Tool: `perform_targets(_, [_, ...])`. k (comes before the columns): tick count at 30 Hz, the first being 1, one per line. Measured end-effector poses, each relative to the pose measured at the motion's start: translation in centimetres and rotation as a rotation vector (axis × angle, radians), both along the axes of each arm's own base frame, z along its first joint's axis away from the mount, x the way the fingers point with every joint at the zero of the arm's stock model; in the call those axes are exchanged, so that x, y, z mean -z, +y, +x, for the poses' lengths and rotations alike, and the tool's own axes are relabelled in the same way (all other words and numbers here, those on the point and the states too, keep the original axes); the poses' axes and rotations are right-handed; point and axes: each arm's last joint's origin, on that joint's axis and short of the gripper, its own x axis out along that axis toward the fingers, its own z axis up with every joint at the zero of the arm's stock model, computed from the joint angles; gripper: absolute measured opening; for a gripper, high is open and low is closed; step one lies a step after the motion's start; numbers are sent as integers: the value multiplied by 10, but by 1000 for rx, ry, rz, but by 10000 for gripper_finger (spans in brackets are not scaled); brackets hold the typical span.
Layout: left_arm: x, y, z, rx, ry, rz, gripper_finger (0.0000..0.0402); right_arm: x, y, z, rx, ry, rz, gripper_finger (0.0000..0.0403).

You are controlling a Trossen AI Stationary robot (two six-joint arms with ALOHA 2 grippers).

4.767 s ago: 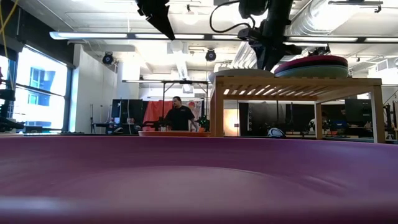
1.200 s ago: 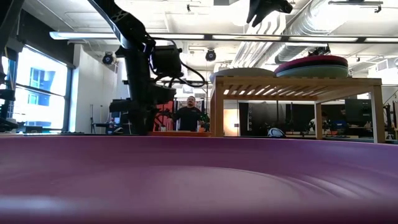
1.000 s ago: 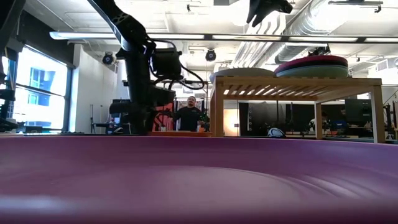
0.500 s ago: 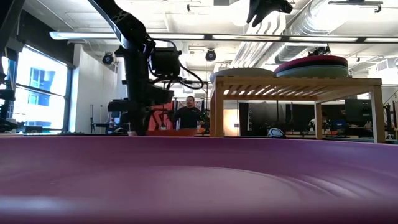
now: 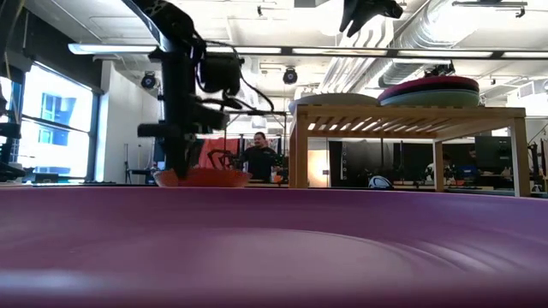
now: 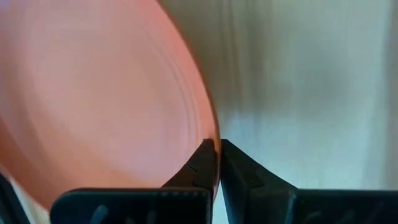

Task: Place and stack plates onto a shelf
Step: Stack the orange plate on top of the white plate on the shelf

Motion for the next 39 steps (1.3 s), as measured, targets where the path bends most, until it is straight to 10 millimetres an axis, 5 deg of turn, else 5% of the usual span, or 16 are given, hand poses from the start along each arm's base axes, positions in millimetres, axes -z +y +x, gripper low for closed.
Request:
perform_targets(15, [-84,-42,-21,29,-223,124,1,-2,-2,3,-42,14,-83,86])
perform_targets(25, [-143,-73,-19,130,-389,195,1,-9,-4,11,-76,-89,-124,140])
perform_targets(39, [-156,-101,-17,275,-416,197,1,-11,-4,13,-3,-154,-81,156])
